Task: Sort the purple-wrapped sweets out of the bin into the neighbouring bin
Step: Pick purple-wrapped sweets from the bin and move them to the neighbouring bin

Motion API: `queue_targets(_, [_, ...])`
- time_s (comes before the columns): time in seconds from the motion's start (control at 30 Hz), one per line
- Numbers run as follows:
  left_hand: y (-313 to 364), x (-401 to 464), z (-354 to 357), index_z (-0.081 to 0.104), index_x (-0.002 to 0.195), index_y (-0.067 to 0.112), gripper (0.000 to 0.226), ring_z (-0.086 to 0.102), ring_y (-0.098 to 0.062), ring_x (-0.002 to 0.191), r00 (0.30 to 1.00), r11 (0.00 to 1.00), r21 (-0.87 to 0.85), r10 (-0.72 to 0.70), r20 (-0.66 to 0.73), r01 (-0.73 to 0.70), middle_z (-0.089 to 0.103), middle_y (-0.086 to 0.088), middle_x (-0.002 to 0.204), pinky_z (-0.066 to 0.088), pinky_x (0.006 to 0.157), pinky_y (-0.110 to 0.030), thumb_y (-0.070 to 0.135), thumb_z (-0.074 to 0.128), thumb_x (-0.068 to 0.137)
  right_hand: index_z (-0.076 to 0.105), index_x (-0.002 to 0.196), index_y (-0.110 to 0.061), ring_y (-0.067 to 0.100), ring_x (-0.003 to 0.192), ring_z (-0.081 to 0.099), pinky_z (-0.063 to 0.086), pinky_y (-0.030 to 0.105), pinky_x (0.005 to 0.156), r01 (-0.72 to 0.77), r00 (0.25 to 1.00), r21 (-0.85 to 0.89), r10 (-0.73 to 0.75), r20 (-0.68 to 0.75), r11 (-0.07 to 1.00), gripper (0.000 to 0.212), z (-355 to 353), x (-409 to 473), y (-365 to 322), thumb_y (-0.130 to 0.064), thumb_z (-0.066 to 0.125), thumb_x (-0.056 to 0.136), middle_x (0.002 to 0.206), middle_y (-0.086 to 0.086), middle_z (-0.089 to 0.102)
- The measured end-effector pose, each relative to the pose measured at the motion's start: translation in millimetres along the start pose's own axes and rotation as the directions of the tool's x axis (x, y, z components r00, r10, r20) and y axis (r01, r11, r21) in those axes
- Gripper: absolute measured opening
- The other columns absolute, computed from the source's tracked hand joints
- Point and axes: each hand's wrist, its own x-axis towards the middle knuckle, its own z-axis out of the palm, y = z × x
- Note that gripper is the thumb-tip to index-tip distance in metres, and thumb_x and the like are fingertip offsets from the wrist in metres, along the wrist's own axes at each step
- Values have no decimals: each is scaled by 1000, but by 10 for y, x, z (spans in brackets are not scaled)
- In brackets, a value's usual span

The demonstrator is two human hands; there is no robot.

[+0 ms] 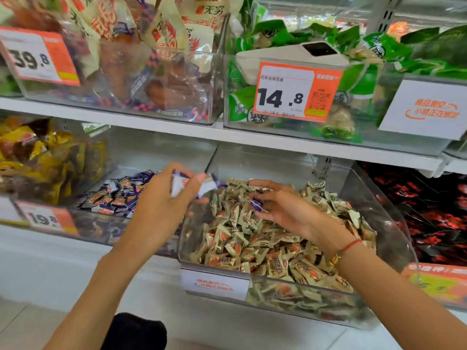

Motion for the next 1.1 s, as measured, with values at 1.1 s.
queue_targets(1.1, [-439, 102, 95, 52, 117, 17, 22, 70, -7, 78, 928, 811, -540, -348, -136, 225, 70, 8, 94, 55, 64, -28, 27, 49, 98, 66, 110, -37, 11, 112, 55, 45, 40, 101, 300, 952, -952, -43, 303, -66, 24, -1, 389, 63, -45, 55, 91, 120, -11, 61])
